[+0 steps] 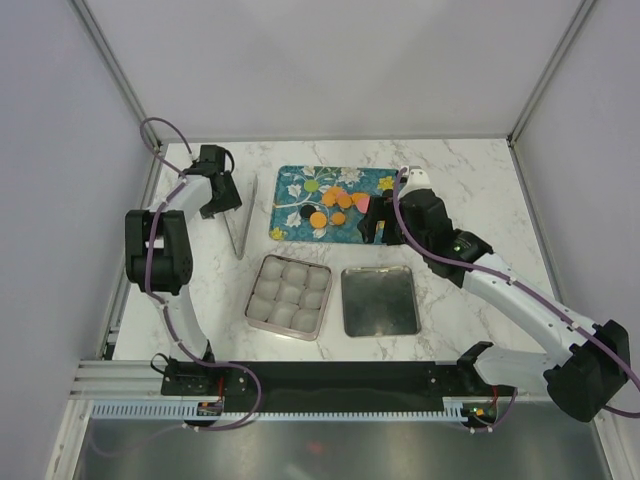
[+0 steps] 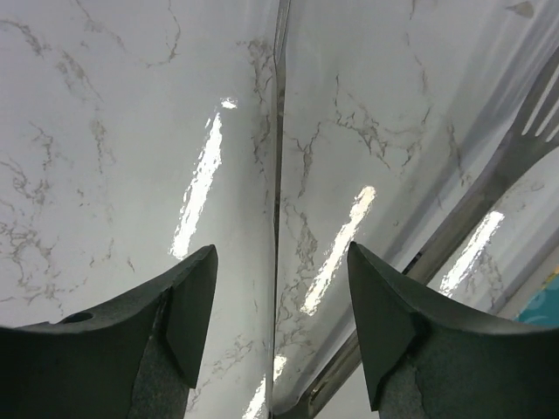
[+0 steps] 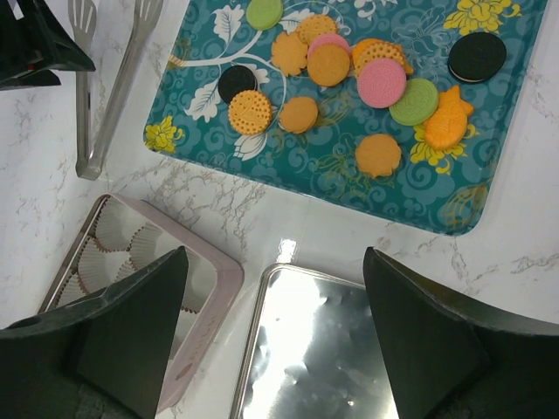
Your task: Pack the cookies
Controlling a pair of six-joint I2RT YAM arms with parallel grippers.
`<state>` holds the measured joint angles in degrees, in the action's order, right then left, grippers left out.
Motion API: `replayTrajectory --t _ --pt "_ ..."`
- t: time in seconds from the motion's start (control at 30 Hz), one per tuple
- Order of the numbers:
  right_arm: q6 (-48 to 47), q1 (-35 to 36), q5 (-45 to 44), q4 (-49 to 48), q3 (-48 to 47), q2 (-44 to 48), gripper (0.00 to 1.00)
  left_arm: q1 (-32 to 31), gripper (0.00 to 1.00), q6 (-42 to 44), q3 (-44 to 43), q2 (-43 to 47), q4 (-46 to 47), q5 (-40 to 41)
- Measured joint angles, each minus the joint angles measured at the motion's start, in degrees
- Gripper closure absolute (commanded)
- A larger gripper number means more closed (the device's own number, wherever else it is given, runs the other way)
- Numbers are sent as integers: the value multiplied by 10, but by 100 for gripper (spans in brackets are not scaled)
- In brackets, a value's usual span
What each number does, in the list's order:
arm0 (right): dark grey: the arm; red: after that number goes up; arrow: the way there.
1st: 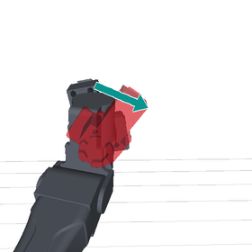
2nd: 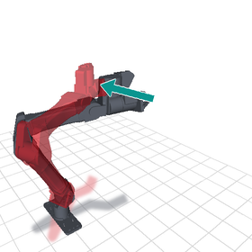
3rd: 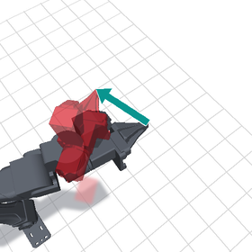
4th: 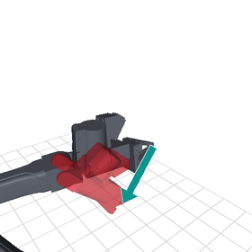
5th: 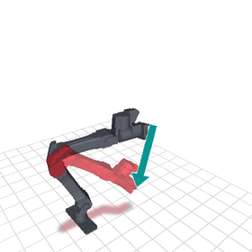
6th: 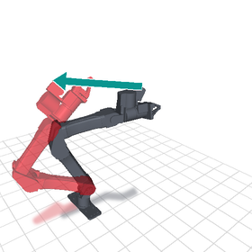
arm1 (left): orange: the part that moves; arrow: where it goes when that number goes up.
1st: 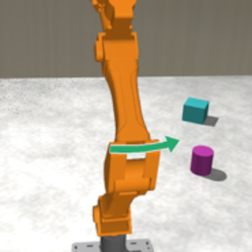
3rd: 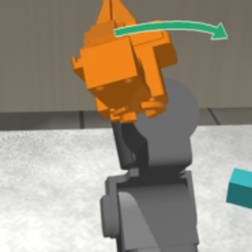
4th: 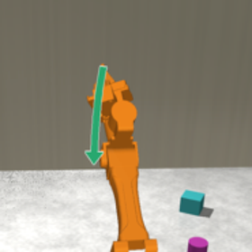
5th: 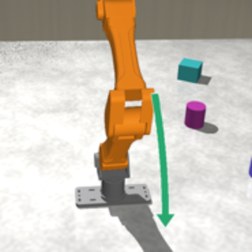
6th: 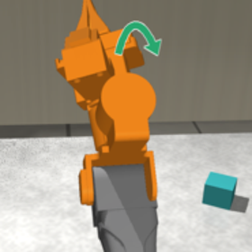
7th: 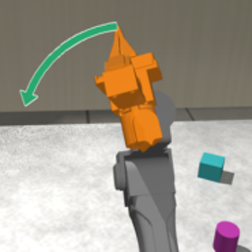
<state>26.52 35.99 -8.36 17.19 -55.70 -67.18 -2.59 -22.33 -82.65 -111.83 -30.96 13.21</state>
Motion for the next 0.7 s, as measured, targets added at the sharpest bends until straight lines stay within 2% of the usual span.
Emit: replayTrajectory --t 0.2,0.43,0.53,0.7 --pt "0 0 8 0 5 0 14 4 39 7 -2 -30 -1 -8" --pt "1 0 12 1 9 -2 14 15 56 10 -10 -51 -1 -15" --pt "1 0 15 0 9 -3 15 19 61 11 -16 -59 -1 -18" --pt "2 0 23 0 9 -3 15 21 63 16 -31 -71 -2 -23"
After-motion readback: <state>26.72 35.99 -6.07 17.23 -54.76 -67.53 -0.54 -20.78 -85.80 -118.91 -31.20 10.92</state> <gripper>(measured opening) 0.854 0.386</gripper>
